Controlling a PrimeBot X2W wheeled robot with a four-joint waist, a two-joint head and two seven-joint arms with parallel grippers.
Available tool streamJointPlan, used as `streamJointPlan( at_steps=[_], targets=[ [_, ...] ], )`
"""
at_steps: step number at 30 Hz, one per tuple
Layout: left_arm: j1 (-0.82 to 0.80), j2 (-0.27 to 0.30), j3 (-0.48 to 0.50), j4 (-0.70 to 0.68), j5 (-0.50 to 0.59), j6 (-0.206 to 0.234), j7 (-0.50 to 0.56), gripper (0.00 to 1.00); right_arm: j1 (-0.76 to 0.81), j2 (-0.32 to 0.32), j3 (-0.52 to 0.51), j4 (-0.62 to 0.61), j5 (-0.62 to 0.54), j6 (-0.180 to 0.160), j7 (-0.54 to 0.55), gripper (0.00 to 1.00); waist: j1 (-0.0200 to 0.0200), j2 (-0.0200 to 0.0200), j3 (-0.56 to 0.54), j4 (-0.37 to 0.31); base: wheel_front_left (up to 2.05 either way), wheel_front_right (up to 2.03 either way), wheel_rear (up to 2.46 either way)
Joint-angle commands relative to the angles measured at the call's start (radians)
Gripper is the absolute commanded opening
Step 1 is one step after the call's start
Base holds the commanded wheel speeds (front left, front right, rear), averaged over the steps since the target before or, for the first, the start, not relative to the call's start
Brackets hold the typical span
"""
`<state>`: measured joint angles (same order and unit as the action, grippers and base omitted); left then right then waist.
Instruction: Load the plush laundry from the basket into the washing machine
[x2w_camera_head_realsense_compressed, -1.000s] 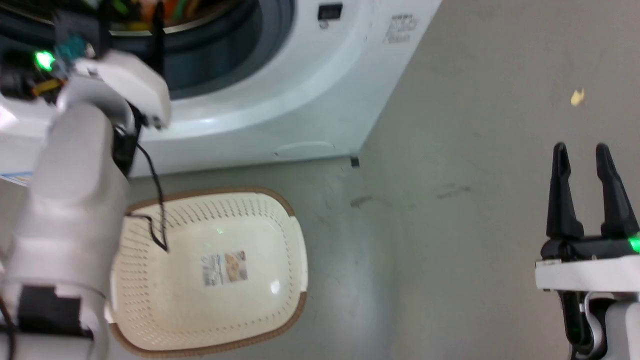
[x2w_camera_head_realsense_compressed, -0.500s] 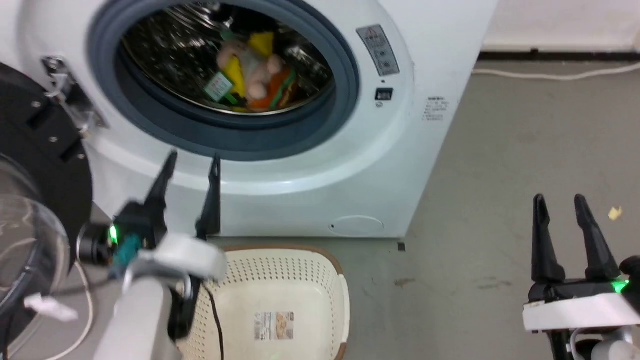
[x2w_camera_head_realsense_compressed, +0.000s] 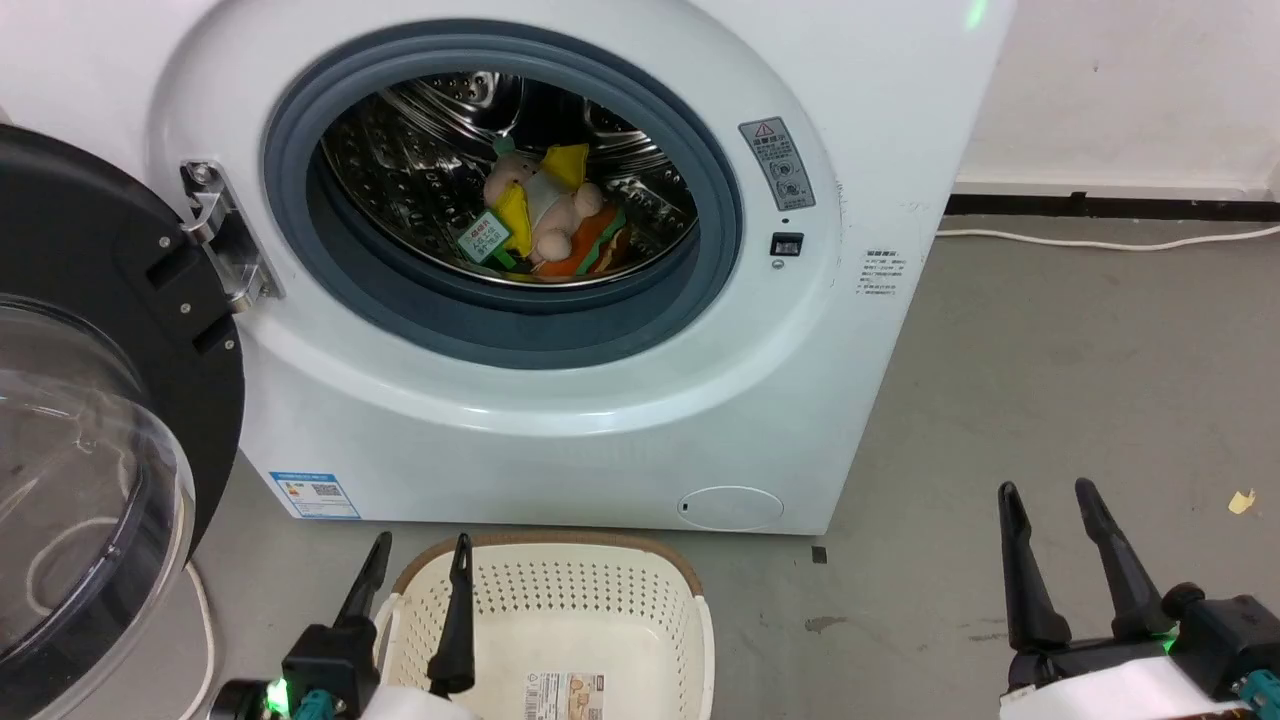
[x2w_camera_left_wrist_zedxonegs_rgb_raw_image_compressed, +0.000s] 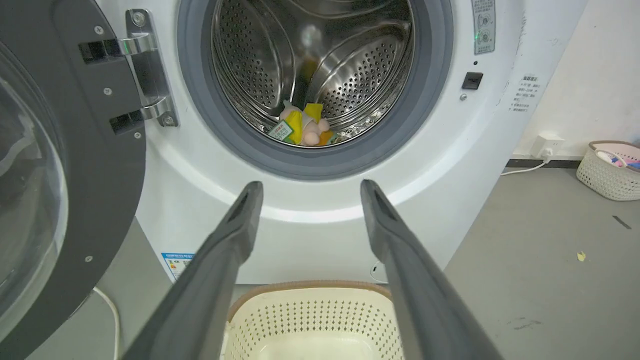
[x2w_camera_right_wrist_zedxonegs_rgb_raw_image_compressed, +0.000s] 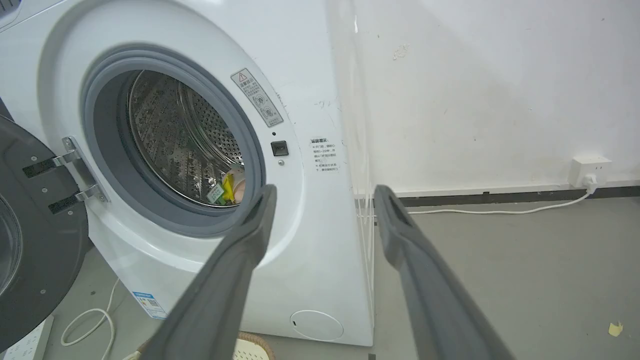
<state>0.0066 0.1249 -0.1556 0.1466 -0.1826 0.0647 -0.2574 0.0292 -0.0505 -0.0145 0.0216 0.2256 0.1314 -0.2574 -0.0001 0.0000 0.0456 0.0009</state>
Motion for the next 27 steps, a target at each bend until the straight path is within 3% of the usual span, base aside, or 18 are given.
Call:
streamJointPlan(
  at_steps=[1,11,12,27],
  targets=[
    [0.019,-0.006,-0.001,-0.008,0.010,0.009,-0.004,1.00,0.019,0.000,0.005,0.005,0.002,-0.001,-0.004,1.00,0.0001,0.0000,-0.005,0.000,0.00,0.00,0.00],
    [0.051,-0.021,0.015,-0.030,0.021,0.016,-0.004,1.00,0.047,0.000,0.014,0.011,0.000,-0.001,-0.004,1.00,0.0001,0.0000,-0.010,0.004,0.00,0.00,0.00],
    [0.037,-0.019,0.014,-0.029,0.016,0.014,0.001,0.00,0.033,0.000,0.014,0.008,-0.001,0.000,0.001,0.00,0.0001,0.0000,-0.009,0.004,0.00,0.00,0.00],
    [0.033,-0.023,0.024,-0.038,0.028,0.007,0.023,0.00,0.028,0.000,0.014,0.005,-0.019,0.000,0.022,0.00,0.0002,0.0000,-0.013,0.004,0.00,0.00,0.00]
  ],
)
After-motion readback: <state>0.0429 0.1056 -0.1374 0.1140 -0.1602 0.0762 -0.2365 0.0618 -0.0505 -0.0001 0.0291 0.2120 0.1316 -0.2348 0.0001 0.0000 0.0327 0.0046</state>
